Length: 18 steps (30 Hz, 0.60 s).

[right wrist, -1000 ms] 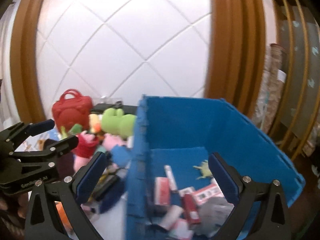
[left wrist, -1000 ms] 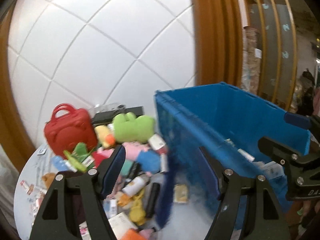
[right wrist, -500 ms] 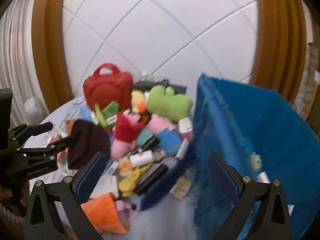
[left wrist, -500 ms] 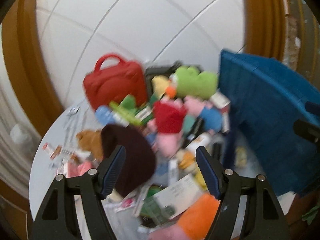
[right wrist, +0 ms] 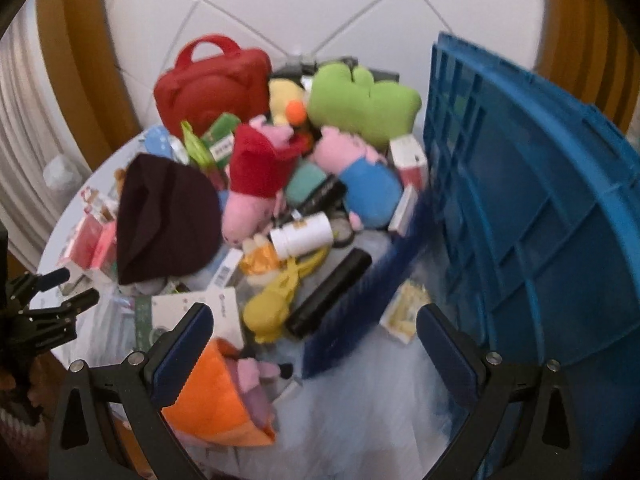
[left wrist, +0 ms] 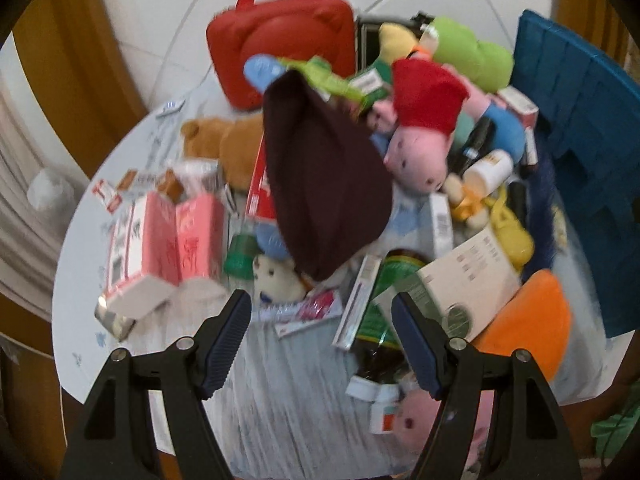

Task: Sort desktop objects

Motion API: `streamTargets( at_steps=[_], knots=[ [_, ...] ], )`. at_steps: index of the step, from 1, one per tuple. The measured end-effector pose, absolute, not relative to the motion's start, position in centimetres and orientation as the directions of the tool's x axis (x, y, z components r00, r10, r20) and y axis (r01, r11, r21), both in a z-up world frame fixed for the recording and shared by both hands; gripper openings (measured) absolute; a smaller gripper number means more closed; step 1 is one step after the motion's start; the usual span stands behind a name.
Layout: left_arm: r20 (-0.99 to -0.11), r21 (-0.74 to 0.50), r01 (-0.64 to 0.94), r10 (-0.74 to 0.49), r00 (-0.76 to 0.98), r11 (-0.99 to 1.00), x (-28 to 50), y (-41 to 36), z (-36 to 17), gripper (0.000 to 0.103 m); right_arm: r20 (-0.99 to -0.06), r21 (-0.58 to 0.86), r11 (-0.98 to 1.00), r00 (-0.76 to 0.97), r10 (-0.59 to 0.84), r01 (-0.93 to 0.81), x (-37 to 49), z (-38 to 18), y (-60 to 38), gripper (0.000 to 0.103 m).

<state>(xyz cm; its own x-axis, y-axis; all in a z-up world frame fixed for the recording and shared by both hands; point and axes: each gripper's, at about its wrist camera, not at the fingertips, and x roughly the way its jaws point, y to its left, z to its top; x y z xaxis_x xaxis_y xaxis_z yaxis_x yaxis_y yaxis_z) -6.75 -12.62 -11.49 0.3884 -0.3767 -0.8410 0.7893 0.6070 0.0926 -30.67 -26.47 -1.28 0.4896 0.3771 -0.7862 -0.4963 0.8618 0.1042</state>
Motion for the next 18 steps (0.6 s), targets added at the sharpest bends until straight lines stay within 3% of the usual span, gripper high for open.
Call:
streamTargets(
  at_steps=[10, 15, 18],
  knots=[
    [-0.897, 0.051, 0.799, -0.323, 0.3, 0.599, -5.0, -12.6, -16.8, 0.072, -0.852, 0.122, 0.879, 0.406, 0.331, -0.462, -29.0, -5.5, -26.0, 0.103],
    [-0.918, 0.042, 0.811, -0.298, 0.261, 0.583, -4.3, -13.9, -19.2, 0.06, -0.871, 0.105, 0.888, 0.389, 0.3, -0.448, -28.3, -7.2, -25.4, 0.102],
    [-0.927, 0.045, 0.819, -0.282, 0.248, 0.572, -3.9, -14.5, -20.5, 0.057, -0.884, 0.093, 0.891, 0.374, 0.28, -0.445, -27.9, -8.3, -24.9, 0.087]
  ],
)
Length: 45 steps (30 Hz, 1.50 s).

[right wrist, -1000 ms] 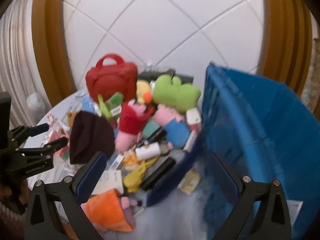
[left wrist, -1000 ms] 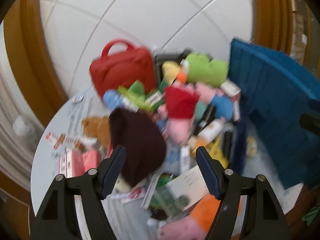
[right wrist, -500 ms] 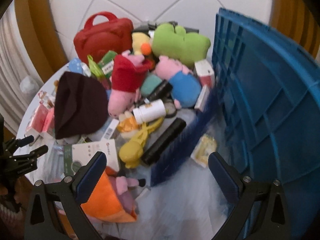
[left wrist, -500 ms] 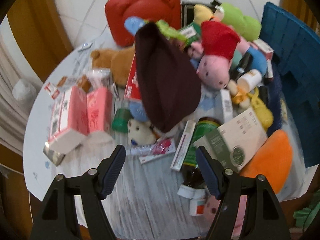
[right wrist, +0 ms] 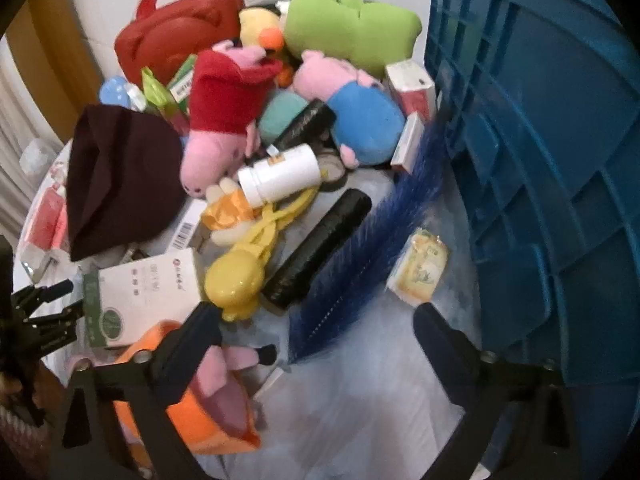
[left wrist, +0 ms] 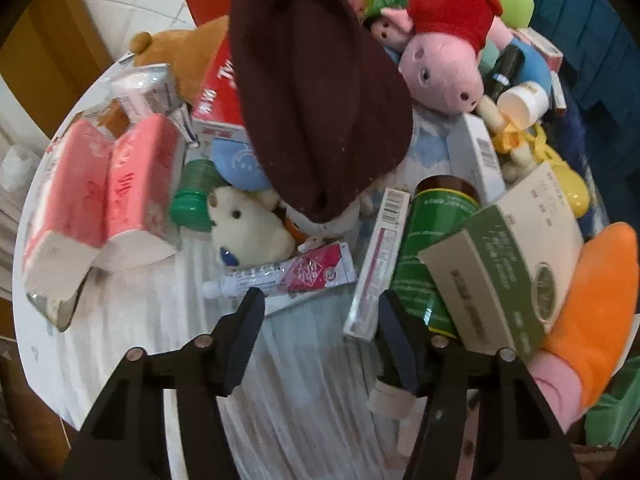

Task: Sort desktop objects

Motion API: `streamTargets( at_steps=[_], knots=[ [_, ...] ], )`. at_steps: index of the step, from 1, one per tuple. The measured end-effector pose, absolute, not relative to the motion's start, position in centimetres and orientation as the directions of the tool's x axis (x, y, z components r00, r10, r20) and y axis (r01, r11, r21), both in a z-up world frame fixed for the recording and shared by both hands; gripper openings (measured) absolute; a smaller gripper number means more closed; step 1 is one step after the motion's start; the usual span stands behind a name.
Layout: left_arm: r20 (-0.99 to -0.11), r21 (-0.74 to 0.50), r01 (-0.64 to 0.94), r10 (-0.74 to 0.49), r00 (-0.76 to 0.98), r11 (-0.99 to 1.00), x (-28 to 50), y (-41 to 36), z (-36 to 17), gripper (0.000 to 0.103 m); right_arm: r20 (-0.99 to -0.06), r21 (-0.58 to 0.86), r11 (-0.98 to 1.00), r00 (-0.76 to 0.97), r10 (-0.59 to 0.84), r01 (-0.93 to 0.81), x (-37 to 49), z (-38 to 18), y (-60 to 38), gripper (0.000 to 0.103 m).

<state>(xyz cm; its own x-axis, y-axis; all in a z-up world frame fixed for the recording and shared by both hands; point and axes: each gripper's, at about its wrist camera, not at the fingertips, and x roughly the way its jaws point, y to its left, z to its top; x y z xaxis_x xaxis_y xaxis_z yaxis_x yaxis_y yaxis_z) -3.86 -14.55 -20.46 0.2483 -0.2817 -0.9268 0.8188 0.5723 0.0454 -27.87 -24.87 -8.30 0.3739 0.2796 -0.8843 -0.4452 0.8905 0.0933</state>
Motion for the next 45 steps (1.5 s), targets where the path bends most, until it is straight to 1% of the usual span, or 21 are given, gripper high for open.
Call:
streamTargets(
  at_steps=[2, 8, 15, 16, 18, 21, 26, 29, 32, 35, 38, 40, 41, 42, 43, 44, 45],
  knots=[
    [-0.926, 0.03, 0.829, -0.296, 0.234, 0.559, -3.7, -15.0, -20.7, 0.056, -0.892, 0.095, 0.892, 0.359, 0.274, -0.443, -27.6, -9.1, -24.7, 0.084],
    [-0.919, 0.047, 0.837, -0.305, 0.251, 0.546, -2.5, -15.1, -20.7, 0.056, -0.906, 0.099, 0.894, 0.332, 0.263, -0.437, -27.1, -10.5, -24.2, 0.084],
    [-0.931, 0.094, 0.807, -0.237, 0.279, 0.583, 0.6, -13.6, -21.3, 0.056, -0.907, 0.107, 0.897, 0.327, 0.265, -0.429, -26.8, -10.9, -23.9, 0.084],
    [-0.936, 0.089, 0.801, -0.225, 0.271, 0.592, 1.0, -13.4, -21.5, 0.056, -0.907, 0.108, 0.897, 0.326, 0.265, -0.428, -26.8, -11.0, -23.8, 0.084],
    [-0.937, 0.049, 0.796, -0.249, 0.247, 0.604, 1.3, -12.5, -21.0, 0.056, -0.909, 0.108, 0.898, 0.324, 0.264, -0.427, -26.9, -11.0, -23.7, 0.084],
    [-0.931, 0.046, 0.814, -0.271, 0.246, 0.579, 0.7, -11.1, -20.0, 0.056, -0.909, 0.111, 0.896, 0.32, 0.267, -0.431, -26.9, -11.1, -23.4, 0.084],
    [-0.94, 0.073, 0.795, -0.224, 0.257, 0.603, 1.0, -9.6, -20.5, 0.056, -0.911, 0.112, 0.889, 0.312, 0.27, -0.443, -27.0, -11.4, -22.7, 0.084],
    [-0.945, 0.056, 0.788, -0.223, 0.24, 0.613, 1.6, -9.1, -20.9, 0.056, -0.912, 0.11, 0.885, 0.308, 0.271, -0.452, -27.1, -11.6, -22.3, 0.084],
    [-0.94, 0.118, 0.818, -0.203, 0.275, 0.562, 1.5, -9.9, -21.2, 0.056, -0.914, 0.104, 0.88, 0.305, 0.268, -0.463, -27.3, -11.5, -21.8, 0.084],
    [-0.947, 0.111, 0.847, -0.204, 0.249, 0.521, 2.1, -11.0, -21.9, 0.056, -0.916, 0.094, 0.88, 0.305, 0.259, -0.465, -27.3, -11.6, -21.4, 0.084],
    [-0.936, 0.161, 0.863, -0.203, 0.287, 0.478, 2.0, -12.1, -22.2, 0.056, -0.921, 0.083, 0.884, 0.303, 0.244, -0.459, -27.2, -11.9, -21.4, 0.084],
    [-0.933, 0.165, 0.861, -0.205, 0.294, 0.482, 2.0, -12.6, -22.0, 0.045, -0.925, 0.083, 0.89, 0.297, 0.236, -0.449, -27.0, -12.1, -21.5, 0.084],
    [-0.937, 0.144, 0.858, -0.211, 0.278, 0.493, 2.0, -12.6, -21.8, 0.041, -0.926, 0.082, 0.892, 0.296, 0.233, -0.444, -26.9, -12.2, -21.5, 0.084],
    [-0.943, 0.119, 0.855, -0.211, 0.256, 0.505, 2.0, -12.6, -21.7, 0.035, -0.928, 0.073, 0.895, 0.298, 0.223, -0.441, -26.7, -12.3, -21.5, 0.08],
    [-0.945, 0.109, 0.851, -0.212, 0.248, 0.513, 1.8, -12.5, -21.5, 0.033, -0.928, 0.069, 0.896, 0.301, 0.219, -0.439, -26.6, -12.3, -21.5, 0.076],
    [-0.946, 0.092, 0.849, -0.22, 0.237, 0.521, 1.5, -12.3, -21.2, 0.032, -0.929, 0.068, 0.898, 0.301, 0.217, -0.435, -26.3, -12.3, -21.5, 0.065],
    [-0.949, 0.067, 0.845, -0.229, 0.219, 0.53, 1.4, -12.2, -21.1, 0.029, -0.929, 0.073, 0.9, 0.298, 0.218, -0.43, -26.1, -12.4, -21.5, 0.061]
  ],
)
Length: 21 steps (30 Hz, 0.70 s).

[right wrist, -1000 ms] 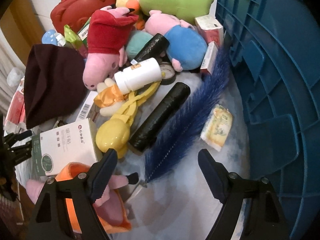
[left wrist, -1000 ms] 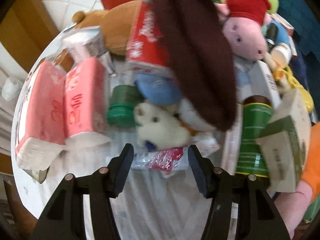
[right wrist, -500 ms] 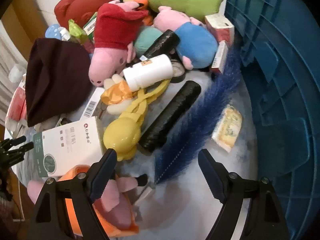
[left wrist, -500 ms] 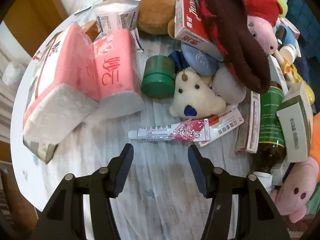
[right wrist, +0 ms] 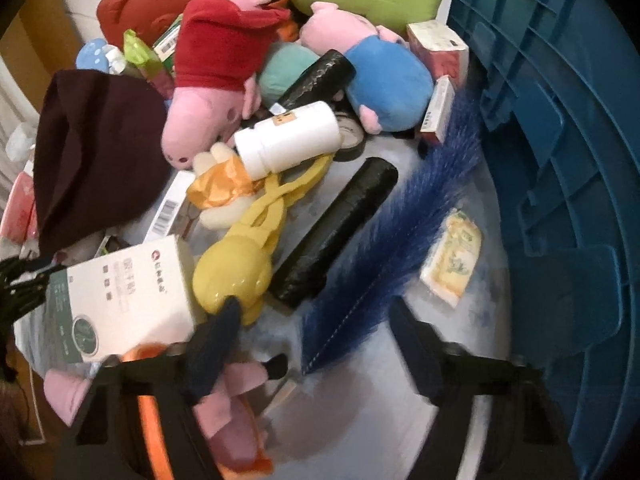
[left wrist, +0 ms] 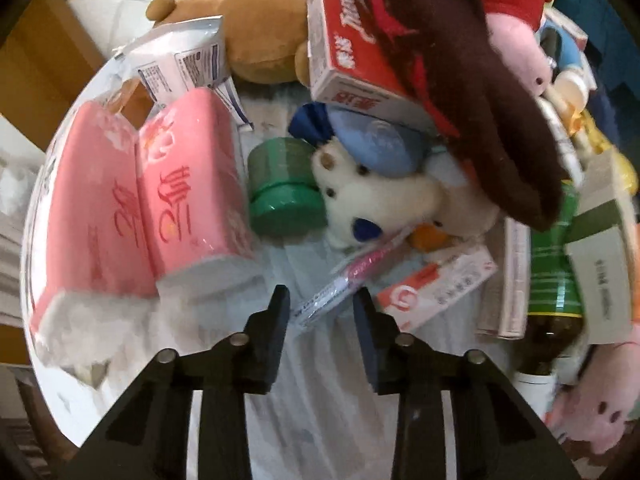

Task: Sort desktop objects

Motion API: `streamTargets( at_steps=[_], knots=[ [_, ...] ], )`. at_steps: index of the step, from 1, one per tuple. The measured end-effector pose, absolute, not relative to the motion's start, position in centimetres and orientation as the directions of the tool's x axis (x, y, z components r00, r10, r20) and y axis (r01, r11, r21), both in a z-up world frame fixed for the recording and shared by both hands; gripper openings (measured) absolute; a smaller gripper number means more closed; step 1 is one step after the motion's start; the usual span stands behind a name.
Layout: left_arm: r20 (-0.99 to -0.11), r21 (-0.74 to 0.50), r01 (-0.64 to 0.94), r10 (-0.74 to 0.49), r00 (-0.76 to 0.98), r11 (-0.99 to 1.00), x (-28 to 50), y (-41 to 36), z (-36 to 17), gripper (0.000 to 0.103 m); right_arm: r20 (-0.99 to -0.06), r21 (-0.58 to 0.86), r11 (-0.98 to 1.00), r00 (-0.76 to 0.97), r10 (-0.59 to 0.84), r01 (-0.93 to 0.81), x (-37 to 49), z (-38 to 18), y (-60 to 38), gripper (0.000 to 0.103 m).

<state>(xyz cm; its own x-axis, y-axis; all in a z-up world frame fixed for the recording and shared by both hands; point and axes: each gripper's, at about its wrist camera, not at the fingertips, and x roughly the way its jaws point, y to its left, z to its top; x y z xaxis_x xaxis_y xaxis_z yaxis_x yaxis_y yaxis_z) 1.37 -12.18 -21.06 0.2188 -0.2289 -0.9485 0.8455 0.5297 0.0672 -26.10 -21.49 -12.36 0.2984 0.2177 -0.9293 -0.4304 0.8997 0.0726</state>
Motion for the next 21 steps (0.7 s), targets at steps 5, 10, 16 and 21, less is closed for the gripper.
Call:
streamTargets(
  at_steps=[5, 10, 16, 21],
  knots=[
    [-0.943, -0.037, 0.81, -0.289, 0.166, 0.585, 1.4, -11.6, -20.5, 0.027, -0.922, 0.174, 0.9, 0.256, 0.292, -0.399, -24.7, -12.7, -21.0, 0.061],
    [-0.938, -0.026, 0.819, -0.298, 0.179, 0.573, 1.1, -12.2, -20.7, 0.028, -0.925, 0.225, 0.88, 0.192, 0.328, -0.418, -24.4, -13.8, -18.8, 0.065],
    [-0.937, -0.016, 0.832, -0.299, 0.181, 0.554, 0.1, -11.4, -19.7, 0.025, -0.928, 0.219, 0.871, 0.181, 0.325, -0.441, -23.5, -15.7, -16.1, 0.053],
    [-0.927, 0.004, 0.812, -0.303, 0.222, 0.583, -0.7, -9.8, -17.2, 0.018, -0.928, 0.232, 0.873, 0.171, 0.331, -0.43, -22.1, -16.2, -15.5, 0.049]
  ],
)
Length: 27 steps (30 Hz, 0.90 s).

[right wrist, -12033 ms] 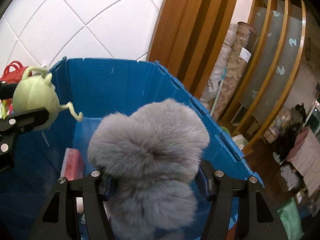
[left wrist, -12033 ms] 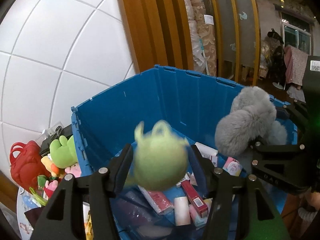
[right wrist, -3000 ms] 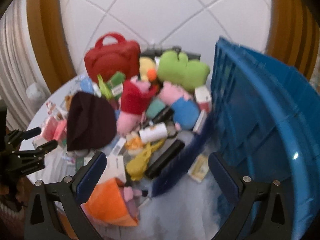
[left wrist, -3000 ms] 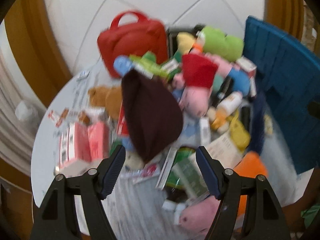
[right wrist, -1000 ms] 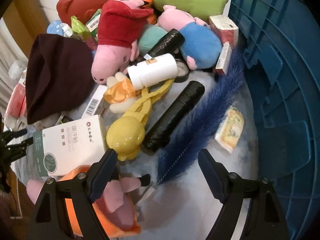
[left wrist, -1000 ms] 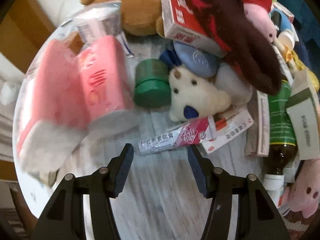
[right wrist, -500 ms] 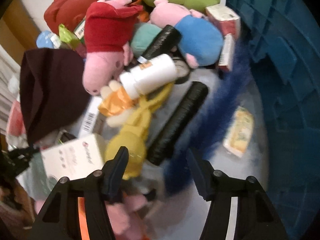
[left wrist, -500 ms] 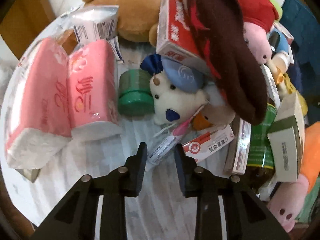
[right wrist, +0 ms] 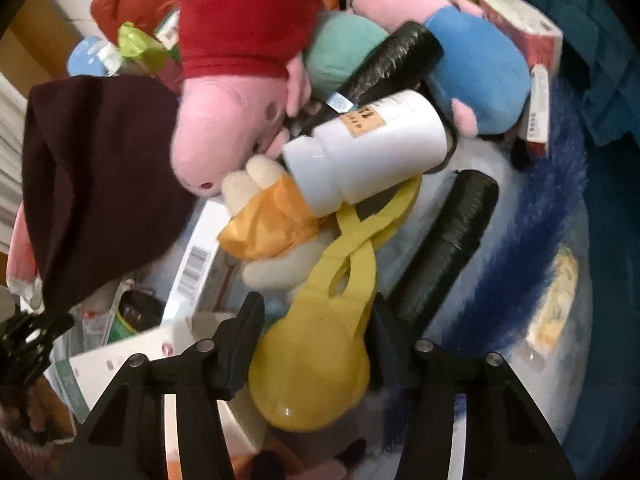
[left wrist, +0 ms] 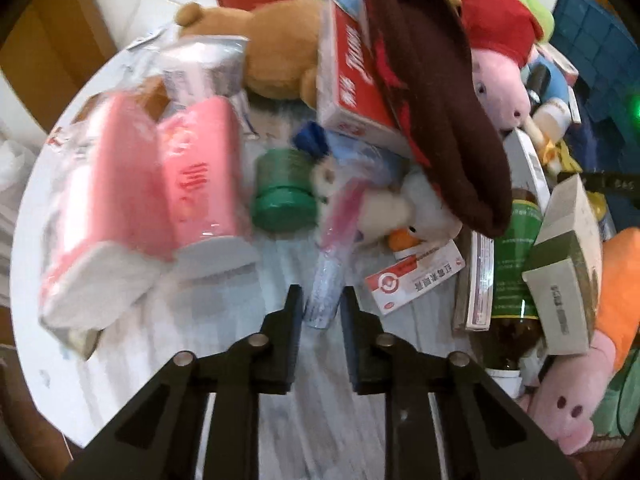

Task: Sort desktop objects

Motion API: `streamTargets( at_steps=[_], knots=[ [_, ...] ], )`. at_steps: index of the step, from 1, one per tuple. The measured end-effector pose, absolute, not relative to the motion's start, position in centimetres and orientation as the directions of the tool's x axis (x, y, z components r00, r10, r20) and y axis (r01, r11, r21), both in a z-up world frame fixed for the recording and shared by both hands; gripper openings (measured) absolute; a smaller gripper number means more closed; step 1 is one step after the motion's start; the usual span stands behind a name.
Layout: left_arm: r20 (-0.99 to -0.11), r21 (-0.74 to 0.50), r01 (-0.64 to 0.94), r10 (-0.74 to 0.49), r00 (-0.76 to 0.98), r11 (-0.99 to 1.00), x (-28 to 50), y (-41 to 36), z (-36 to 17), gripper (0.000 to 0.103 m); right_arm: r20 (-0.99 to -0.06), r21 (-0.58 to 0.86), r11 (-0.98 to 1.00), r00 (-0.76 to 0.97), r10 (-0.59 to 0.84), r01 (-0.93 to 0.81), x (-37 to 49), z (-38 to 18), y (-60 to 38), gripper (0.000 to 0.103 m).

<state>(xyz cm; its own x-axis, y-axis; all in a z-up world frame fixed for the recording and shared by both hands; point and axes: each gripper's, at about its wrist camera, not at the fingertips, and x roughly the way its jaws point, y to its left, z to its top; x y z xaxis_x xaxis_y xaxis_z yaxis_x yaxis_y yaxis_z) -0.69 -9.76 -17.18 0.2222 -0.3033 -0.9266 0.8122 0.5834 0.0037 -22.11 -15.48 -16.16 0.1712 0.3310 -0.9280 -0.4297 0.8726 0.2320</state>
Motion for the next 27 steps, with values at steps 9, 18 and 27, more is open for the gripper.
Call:
streamTargets(
  at_steps=[9, 18, 27],
  knots=[
    [-0.88, -0.015, 0.773, -0.376, 0.292, 0.635, -0.8, -10.8, -13.2, 0.016, -0.901, 0.236, 0.879, 0.246, 0.358, -0.416, -23.7, -11.7, -18.5, 0.025],
    [-0.846, -0.048, 0.794, -0.447, 0.29, 0.606, -0.8, -12.3, -12.1, 0.016, -0.873, 0.221, 0.882, 0.319, 0.369, -0.417, -24.4, -8.1, -21.5, 0.022],
    [-0.931, -0.039, 0.792, -0.31, 0.194, 0.609, 0.7, -11.4, -18.7, 0.016, -0.939, 0.194, 0.885, 0.182, 0.293, -0.424, -24.9, -14.2, -22.0, 0.029]
  ],
)
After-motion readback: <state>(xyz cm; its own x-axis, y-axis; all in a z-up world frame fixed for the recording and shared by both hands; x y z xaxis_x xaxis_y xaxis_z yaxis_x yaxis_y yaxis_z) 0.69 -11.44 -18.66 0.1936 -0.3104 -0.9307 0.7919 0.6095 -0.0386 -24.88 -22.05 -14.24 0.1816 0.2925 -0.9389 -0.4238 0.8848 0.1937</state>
